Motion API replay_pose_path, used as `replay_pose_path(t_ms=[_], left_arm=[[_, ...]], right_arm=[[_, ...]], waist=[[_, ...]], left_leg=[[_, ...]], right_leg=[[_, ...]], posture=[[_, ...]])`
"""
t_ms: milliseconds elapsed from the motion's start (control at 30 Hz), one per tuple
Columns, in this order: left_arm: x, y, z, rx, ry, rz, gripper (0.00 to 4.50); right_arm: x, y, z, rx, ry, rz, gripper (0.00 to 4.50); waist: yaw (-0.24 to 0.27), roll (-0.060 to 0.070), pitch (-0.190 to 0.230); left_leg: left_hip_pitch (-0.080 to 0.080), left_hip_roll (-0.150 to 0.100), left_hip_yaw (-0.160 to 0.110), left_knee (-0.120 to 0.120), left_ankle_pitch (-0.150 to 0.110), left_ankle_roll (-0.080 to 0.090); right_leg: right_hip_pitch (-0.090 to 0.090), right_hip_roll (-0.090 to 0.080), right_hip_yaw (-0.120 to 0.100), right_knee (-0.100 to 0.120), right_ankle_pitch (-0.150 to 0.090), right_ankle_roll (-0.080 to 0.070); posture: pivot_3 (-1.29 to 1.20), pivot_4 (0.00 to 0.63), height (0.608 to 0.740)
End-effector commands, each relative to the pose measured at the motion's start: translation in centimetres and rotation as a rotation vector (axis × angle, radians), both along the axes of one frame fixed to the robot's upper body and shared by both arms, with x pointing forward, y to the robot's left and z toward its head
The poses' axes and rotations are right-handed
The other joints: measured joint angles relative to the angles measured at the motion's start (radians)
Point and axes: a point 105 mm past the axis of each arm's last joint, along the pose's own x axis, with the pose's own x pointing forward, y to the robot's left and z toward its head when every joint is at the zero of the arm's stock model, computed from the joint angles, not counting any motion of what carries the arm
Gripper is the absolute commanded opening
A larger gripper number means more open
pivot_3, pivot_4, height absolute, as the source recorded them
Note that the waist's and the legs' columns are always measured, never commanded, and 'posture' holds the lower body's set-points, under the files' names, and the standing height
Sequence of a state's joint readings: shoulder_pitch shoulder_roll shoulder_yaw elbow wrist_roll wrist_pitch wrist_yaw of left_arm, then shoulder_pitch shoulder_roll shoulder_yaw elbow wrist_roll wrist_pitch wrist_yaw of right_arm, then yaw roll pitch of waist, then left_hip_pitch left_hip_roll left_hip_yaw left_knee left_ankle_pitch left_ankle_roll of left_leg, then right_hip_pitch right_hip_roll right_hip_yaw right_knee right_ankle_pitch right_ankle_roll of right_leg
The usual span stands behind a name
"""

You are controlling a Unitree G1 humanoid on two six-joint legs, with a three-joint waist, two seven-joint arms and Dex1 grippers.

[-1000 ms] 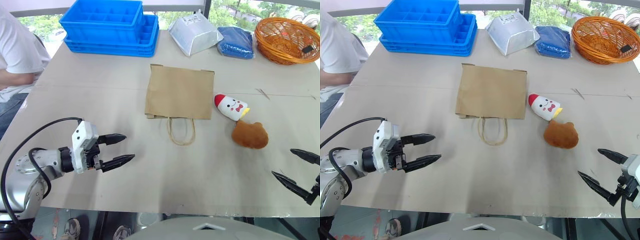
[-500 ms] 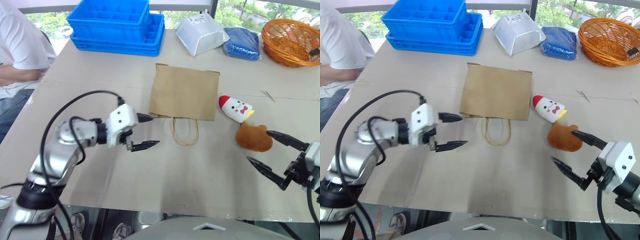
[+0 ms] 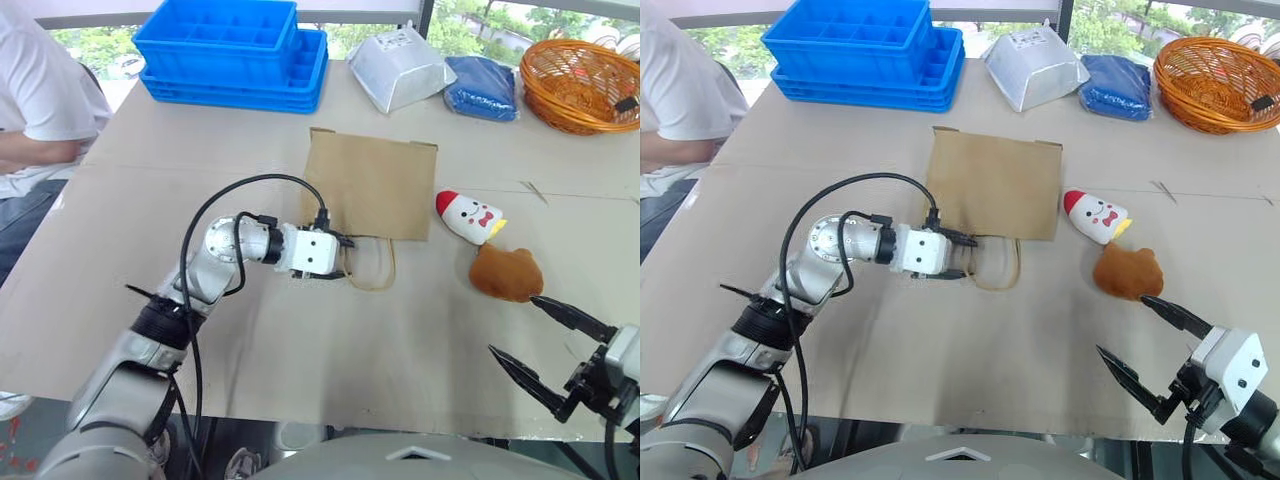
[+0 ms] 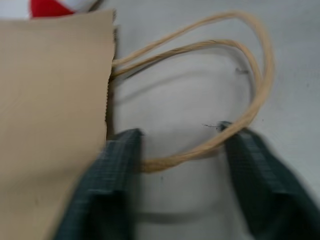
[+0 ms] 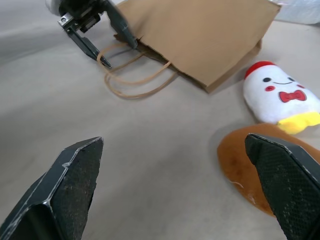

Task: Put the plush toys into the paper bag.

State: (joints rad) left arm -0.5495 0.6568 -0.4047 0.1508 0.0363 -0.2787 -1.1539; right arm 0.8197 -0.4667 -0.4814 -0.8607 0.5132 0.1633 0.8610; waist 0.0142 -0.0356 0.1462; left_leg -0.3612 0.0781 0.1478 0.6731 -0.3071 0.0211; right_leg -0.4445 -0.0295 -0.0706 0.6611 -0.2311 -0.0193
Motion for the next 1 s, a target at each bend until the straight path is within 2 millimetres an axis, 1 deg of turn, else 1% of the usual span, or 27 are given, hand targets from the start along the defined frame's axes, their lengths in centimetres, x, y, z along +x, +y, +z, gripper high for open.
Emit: replay_pose_path(t_ms=[33,67,100,167,233,300,400,467,533,600,667,700,733,767,800,833,900,933,967,1000], left_arm=[[0.1,-0.5,0.7,-0.026,-0.036,-0.047,0.68],[0.0,-0.7,1.0,-0.062,-0.004,-0.035,0.25],[0.0,-0.8,1.8,-0.146,0.081,0.012,0.02],[-0.2,-1.1,3.5,-0.293,0.262,0.079,0.02],[-0.2,-0.7,7.3,-0.511,0.527,0.156,0.02],[-0.3,-0.3,9.9,-0.630,0.685,0.200,0.02],[0.2,0.7,12.7,-0.744,0.772,0.285,0.02],[0.2,1.1,14.4,-0.827,0.818,0.313,0.02],[0.1,1.1,15.5,-0.883,0.851,0.327,0.02],[-0.4,0.7,15.7,-0.896,0.855,0.334,0.02],[-0.5,0.4,15.6,-0.910,0.859,0.354,0.00],[-0.6,0.2,15.5,-0.909,0.857,0.364,0.00],[-0.6,0.1,15.4,-0.913,0.856,0.372,0.00],[-0.6,0.1,15.4,-0.922,0.857,0.381,0.00],[-0.6,0.0,15.4,-0.932,0.859,0.386,0.00],[-0.5,0.0,15.5,-0.941,0.862,0.389,0.00],[-0.3,0.1,15.8,-0.966,0.867,0.399,0.00],[-0.3,0.0,15.9,-0.968,0.868,0.401,0.00],[-0.3,0.0,15.9,-0.968,0.870,0.401,0.00],[-0.3,-0.1,15.8,-0.964,0.873,0.400,0.00]], right_arm=[[-0.3,0.9,0.8,-0.012,-0.053,0.014,4.50],[-0.3,0.9,0.7,-0.011,-0.052,0.011,4.50],[-0.1,1.0,0.7,-0.006,-0.055,0.000,4.50],[0.3,1.1,0.9,-0.003,-0.069,-0.026,4.50],[1.6,0.8,1.3,0.002,-0.104,-0.072,4.50],[2.6,0.6,1.6,-0.005,-0.123,-0.101,4.50],[4.8,0.0,1.6,-0.089,-0.108,-0.146,4.50],[6.7,-1.0,0.5,-0.237,-0.040,-0.168,4.50],[8.4,-2.0,-0.5,-0.323,0.034,-0.182,4.50],[9.8,-2.9,-1.7,-0.371,0.114,-0.193,4.50],[10.6,-3.3,-3.1,-0.455,0.181,-0.158,3.99],[11.0,-3.5,-3.6,-0.460,0.210,-0.158,3.71],[11.3,-3.6,-3.9,-0.477,0.227,-0.149,3.23],[11.6,-3.7,-4.1,-0.507,0.225,-0.136,2.59],[11.7,-3.8,-4.2,-0.531,0.228,-0.130,2.19],[11.7,-3.8,-4.2,-0.543,0.230,-0.118,1.96],[11.5,-3.7,-3.5,-0.526,0.232,-0.106,1.07],[11.1,-3.6,-2.9,-0.496,0.237,-0.102,0.53],[10.6,-3.5,-2.3,-0.468,0.238,-0.096,0.09],[10.0,-3.2,-1.2,-0.399,0.232,-0.084,0.03]], waist=[[0.000,0.000,0.000],[0.000,0.000,0.000],[0.000,0.000,0.000],[-0.002,0.000,0.000],[-0.005,-0.001,0.000],[-0.008,-0.001,0.001],[-0.008,0.000,0.000],[-0.005,0.002,-0.001],[-0.006,0.001,0.000],[-0.006,-0.001,0.000],[-0.002,0.000,0.000],[0.000,0.000,0.000],[0.000,0.000,0.000],[0.001,0.000,0.000],[0.000,0.000,0.000],[0.000,0.000,0.000],[0.000,0.000,0.000],[0.000,-0.001,0.000],[0.001,-0.001,0.000],[0.003,-0.001,0.000]], left_leg=[[0.000,0.000,0.000,0.000,0.000,0.000],[0.000,0.000,-0.001,0.000,0.000,0.000],[0.000,0.000,-0.001,0.000,0.000,0.000],[-0.001,0.000,-0.002,0.001,0.001,-0.002],[-0.001,0.000,-0.004,0.003,0.002,-0.003],[-0.003,0.001,-0.006,0.007,0.002,-0.003],[-0.002,-0.001,-0.012,0.009,0.002,-0.003],[-0.001,-0.004,-0.019,0.010,0.002,-0.003],[0.001,-0.006,-0.026,0.010,0.002,-0.003],[-0.001,-0.007,-0.030,0.013,0.001,-0.003],[0.000,-0.011,-0.032,0.012,0.001,-0.003],[-0.001,-0.012,-0.033,0.011,0.002,-0.003],[-0.002,-0.013,-0.037,0.011,0.002,-0.003],[-0.002,-0.014,-0.040,0.011,0.002,-0.003],[-0.003,-0.015,-0.042,0.011,0.002,-0.003],[-0.003,-0.015,-0.045,0.011,0.002,-0.003],[-0.002,-0.016,-0.046,0.011,0.002,-0.003],[-0.002,-0.017,-0.046,0.012,0.002,-0.003],[-0.002,-0.017,-0.048,0.012,0.002,-0.003],[-0.002,-0.019,-0.049,0.012,0.002,-0.003]], right_leg=[[0.000,0.000,0.000,0.000,0.000,0.000],[0.000,0.000,0.000,0.000,0.000,0.000],[0.000,0.000,-0.001,0.000,0.000,0.000],[0.000,0.000,-0.001,0.001,0.000,0.000],[0.000,0.000,-0.001,0.001,0.000,0.000],[0.000,-0.001,-0.001,0.003,0.000,0.001],[0.002,0.000,-0.002,0.003,0.000,0.001],[0.003,0.000,0.001,0.004,0.000,0.001],[0.007,0.003,0.002,0.003,0.000,0.001],[0.007,0.003,0.003,0.003,0.000,0.001],[0.008,0.003,0.003,0.002,0.002,-0.002],[0.008,0.003,0.003,0.002,0.002,-0.002],[0.008,0.005,0.005,0.002,0.001,-0.002],[0.009,0.009,0.011,0.002,0.001,-0.001],[0.009,0.011,0.014,0.002,0.001,-0.001],[0.011,0.012,0.017,0.002,0.000,0.000],[0.012,0.012,0.020,0.002,0.000,0.001],[0.013,0.012,0.020,0.002,0.000,0.001],[0.013,0.012,0.020,0.002,-0.001,0.002],[0.014,0.012,0.020,0.002,-0.002,0.003]], posture=[[0.00,0.150,0.740],[0.00,0.150,0.740],[0.00,0.150,0.740],[0.00,0.150,0.740],[0.00,0.150,0.740],[0.00,0.150,0.740],[0.00,0.150,0.740],[0.00,0.150,0.740],[0.00,0.150,0.740],[0.00,0.150,0.740],[0.00,0.150,0.740],[0.00,0.150,0.740],[0.00,0.150,0.740],[0.00,0.150,0.740],[0.00,0.150,0.740],[0.00,0.150,0.740],[0.00,0.150,0.740],[0.00,0.150,0.740],[0.00,0.150,0.740],[0.00,0.150,0.740]])
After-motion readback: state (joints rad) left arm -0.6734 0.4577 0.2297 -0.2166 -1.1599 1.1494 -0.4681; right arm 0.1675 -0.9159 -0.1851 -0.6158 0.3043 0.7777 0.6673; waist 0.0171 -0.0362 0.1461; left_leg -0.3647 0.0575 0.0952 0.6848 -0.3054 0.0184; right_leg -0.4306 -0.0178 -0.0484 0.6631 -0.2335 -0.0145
